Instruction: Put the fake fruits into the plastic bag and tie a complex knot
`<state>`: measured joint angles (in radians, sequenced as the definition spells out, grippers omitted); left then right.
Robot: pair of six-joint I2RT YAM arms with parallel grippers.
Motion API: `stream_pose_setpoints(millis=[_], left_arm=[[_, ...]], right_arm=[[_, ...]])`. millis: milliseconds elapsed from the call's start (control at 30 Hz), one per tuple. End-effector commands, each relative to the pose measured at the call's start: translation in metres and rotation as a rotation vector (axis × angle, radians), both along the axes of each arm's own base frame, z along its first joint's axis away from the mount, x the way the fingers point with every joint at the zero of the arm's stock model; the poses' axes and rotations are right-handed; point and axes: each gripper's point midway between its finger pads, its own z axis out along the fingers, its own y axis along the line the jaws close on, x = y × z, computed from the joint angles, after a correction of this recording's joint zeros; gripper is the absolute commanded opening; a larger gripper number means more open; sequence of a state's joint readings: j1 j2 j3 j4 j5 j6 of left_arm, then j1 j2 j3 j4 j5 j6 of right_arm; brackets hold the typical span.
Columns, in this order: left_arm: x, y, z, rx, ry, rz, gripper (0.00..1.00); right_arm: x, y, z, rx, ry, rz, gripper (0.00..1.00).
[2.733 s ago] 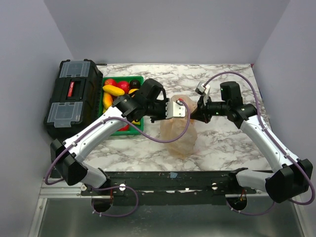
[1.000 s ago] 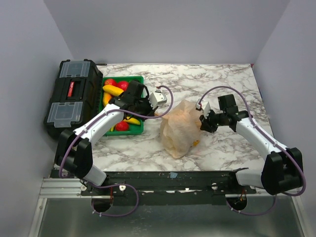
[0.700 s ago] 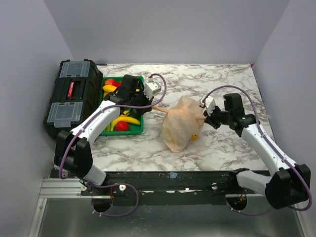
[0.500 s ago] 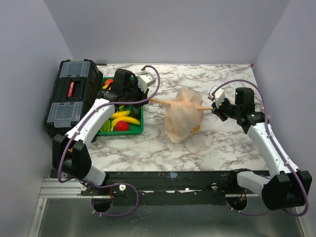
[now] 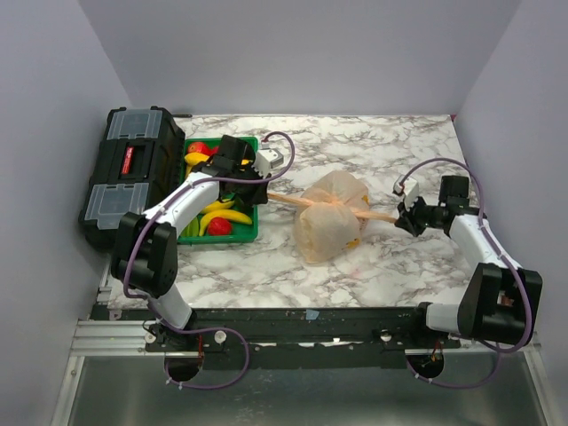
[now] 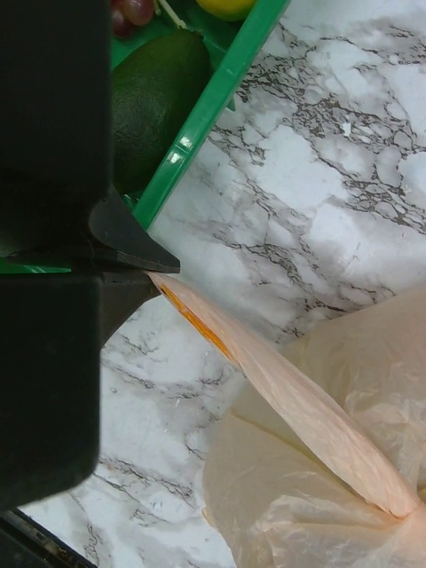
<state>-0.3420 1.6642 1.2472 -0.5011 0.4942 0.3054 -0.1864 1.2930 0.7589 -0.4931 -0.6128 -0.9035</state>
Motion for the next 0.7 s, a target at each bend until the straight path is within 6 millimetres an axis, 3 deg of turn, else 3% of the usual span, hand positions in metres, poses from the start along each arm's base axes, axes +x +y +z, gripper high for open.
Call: stream_pose_setpoints(millis=[0, 233, 433, 467, 533, 567, 600, 667], left_arm=[[0.011, 0.047, -0.008, 0.152, 0.006, 0.151, 0.0], [-0.007, 0.015, 0.013, 0.04, 0.026, 0.092, 0.0], [0.001, -0.005, 0.062, -0.091, 0.0, 0.088, 0.0], [0.002, -0.008, 0.067, -0.102, 0.001, 0.084, 0.0], [0.003, -0.012, 0.072, -0.11, 0.011, 0.07, 0.0], [0.003, -0.014, 0.072, -0.111, 0.016, 0.063, 0.0], [0.001, -0.017, 0.071, -0.114, 0.021, 0.055, 0.0], [-0.001, -0.02, 0.07, -0.112, 0.024, 0.043, 0.0]], right_arm=[[0.0, -0.055, -0.003, -0.159, 0.051, -0.139, 0.01], [0.028, -0.042, 0.036, -0.038, 0.016, -0.15, 0.01], [0.055, -0.027, 0.075, 0.106, 0.0, -0.139, 0.03], [0.054, -0.024, 0.079, 0.112, 0.013, -0.105, 0.13], [0.04, -0.013, 0.082, 0.127, 0.072, 0.01, 0.45], [0.03, -0.007, 0.084, 0.149, 0.111, 0.05, 0.62], [0.023, 0.0, 0.088, 0.168, 0.128, 0.09, 0.88], [0.006, 0.014, 0.087, 0.18, 0.191, 0.15, 0.95]])
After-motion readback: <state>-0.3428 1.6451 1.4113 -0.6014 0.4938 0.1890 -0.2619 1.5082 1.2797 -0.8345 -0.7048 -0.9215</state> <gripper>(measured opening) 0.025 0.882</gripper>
